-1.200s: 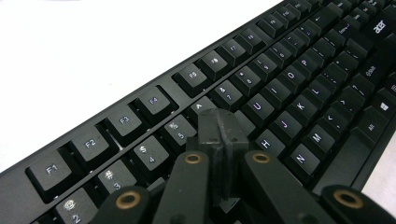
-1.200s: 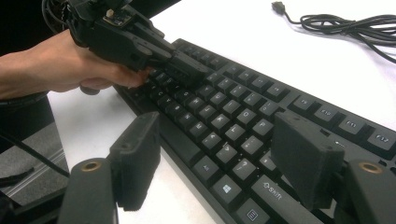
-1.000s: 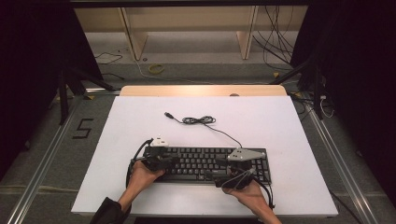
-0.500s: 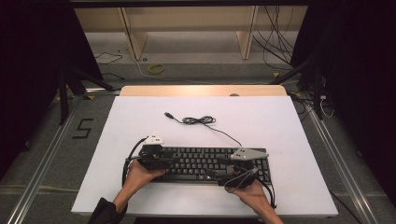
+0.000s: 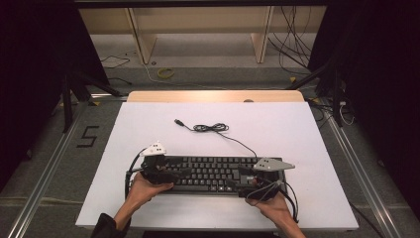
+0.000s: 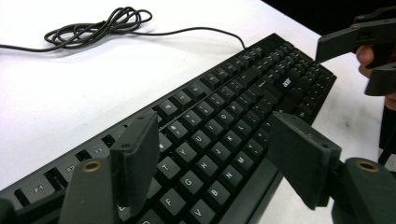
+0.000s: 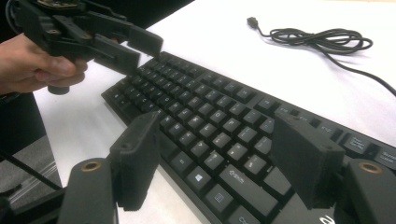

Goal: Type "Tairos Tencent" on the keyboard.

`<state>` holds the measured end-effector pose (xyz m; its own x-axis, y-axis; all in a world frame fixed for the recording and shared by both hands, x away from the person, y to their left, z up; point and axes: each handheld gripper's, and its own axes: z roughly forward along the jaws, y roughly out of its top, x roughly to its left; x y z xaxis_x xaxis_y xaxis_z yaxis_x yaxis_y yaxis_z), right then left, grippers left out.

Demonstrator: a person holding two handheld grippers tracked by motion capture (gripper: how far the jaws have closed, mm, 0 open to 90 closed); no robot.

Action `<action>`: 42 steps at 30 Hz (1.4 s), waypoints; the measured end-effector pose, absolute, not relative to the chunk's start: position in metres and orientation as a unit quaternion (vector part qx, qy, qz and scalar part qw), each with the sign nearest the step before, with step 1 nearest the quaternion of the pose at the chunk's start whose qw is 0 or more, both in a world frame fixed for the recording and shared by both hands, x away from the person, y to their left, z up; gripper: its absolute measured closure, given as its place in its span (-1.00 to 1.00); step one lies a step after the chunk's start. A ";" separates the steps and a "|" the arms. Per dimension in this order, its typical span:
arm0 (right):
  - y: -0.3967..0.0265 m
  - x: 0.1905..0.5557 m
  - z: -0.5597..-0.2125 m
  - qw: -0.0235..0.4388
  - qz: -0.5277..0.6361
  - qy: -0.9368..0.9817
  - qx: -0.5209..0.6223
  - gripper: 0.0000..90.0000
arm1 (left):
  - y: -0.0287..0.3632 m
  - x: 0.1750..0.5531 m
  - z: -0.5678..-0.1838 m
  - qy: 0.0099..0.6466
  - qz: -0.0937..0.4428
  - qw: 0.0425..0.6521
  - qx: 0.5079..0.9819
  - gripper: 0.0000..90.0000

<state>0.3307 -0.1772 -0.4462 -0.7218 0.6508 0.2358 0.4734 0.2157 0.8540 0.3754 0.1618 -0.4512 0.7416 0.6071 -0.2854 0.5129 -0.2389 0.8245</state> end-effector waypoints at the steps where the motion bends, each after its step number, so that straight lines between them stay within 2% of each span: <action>1: -0.179 0.330 -0.446 0.087 0.511 0.774 0.364 -0.25 | 0.162 0.374 -0.450 0.356 0.047 0.505 0.785 -0.27; 42: -0.235 0.297 -0.453 0.129 0.521 0.751 0.386 -0.27 | 0.189 0.319 -0.455 0.358 0.044 0.535 0.764 -0.43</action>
<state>0.2971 -0.2347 -0.4531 -0.6693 0.7132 0.2083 0.4446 0.1598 0.8814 0.3193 0.1887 -0.4552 0.7397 0.5943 -0.3156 0.4995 -0.1707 0.8493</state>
